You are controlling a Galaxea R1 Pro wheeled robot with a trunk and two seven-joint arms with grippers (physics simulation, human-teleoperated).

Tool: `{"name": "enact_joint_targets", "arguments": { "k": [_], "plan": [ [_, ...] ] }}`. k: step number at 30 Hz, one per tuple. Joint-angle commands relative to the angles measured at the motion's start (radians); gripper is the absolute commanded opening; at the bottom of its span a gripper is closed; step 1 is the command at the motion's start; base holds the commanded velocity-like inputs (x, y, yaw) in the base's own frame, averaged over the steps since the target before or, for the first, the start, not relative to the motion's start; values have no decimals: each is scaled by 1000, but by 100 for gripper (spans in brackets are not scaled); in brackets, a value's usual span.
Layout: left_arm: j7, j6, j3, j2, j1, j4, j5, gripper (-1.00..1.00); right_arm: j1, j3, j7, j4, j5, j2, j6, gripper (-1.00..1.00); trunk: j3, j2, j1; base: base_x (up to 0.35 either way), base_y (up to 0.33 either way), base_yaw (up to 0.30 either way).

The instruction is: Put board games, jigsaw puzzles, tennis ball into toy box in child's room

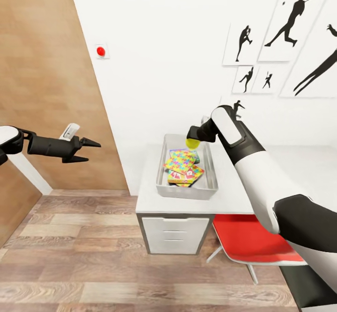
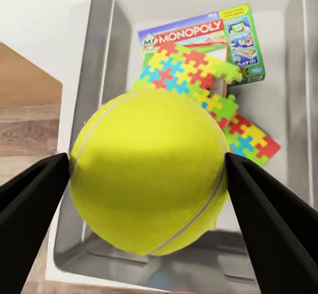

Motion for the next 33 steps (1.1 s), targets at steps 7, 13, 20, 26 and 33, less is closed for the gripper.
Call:
{"name": "enact_joint_targets", "arguments": {
  "k": [7,13,20,26,33],
  "plan": [
    [8,0,-7,0,-1,1,9,100,-1,3,-10,9,-10,0,-6,-100,-13,-2,1,230,127,0],
    [9,1,-9,0,-1,2,9,100,-1,6,-9,24,-9,0,-22,-100,-23,-2,1,294,146,0],
    [11,0,-11,-2,-1,3,8,100,-2,6,-6,26,-10,-2,-23,-100,-31,-2,1,325,18,0],
    [89,-17,-88,-33,49,11,-79,100,-1,9,-6,92,-9,-2,-23,-100,-31,-2,1,94,-34,0],
    [134,-80,-111,-64,107,113,-210,100,-1,9,-1,143,-9,-2,-22,-100,-31,-2,1,6,-2,0]
  ]
}}
